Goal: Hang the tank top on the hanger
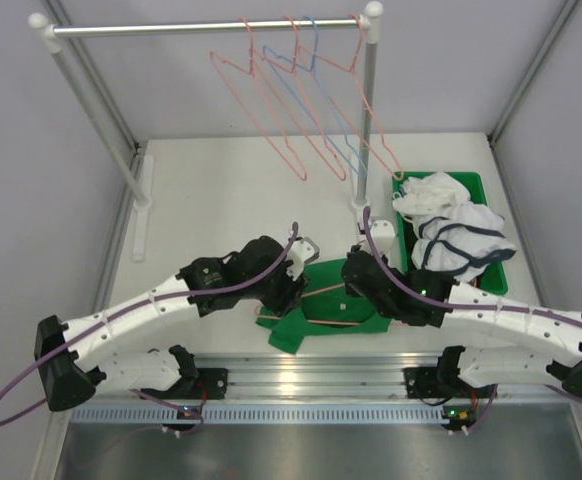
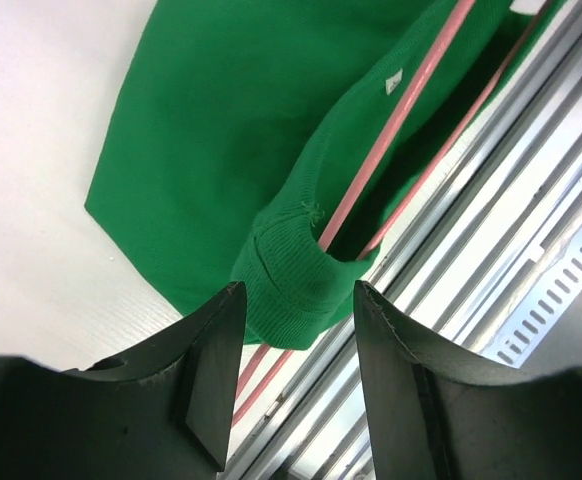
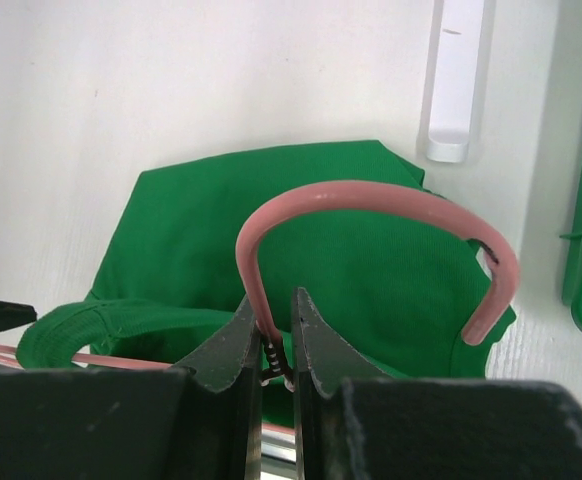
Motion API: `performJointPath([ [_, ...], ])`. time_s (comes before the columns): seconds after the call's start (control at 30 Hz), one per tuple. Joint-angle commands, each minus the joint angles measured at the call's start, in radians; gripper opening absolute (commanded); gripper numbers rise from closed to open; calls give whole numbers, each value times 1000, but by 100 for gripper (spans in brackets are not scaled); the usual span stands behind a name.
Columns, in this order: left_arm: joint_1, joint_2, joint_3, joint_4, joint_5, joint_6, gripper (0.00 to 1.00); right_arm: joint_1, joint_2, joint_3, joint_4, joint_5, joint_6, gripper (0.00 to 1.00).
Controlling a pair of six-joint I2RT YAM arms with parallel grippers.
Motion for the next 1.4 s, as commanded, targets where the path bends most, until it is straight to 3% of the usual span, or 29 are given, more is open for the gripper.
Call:
performJointPath([
  [0.0, 3, 3, 27, -14, 55, 90, 52, 16, -44, 1, 39, 9, -9, 0],
  [0.4, 53, -15, -79, 92, 250, 139, 51, 16, -75, 1, 42, -2, -22, 0],
  [0.7, 67, -29, -126, 219, 319, 91, 46, 16, -98, 1, 26, -5, -27, 0],
  [0.8, 67, -21, -134, 236, 336, 76, 34, 16, -107, -4, 28, -5, -25, 0],
  [1.0, 67, -20, -135, 236, 361, 44, 2, 18, -112, -5, 25, -8, -27, 0],
  [1.27, 65, -98, -189, 309, 272, -50, 0, 22, -103, 15, 40, -20, -50, 0],
  [1.37, 65, -151, -241, 359, 260, -88, 0, 22, -98, 24, 39, -20, -61, 9],
])
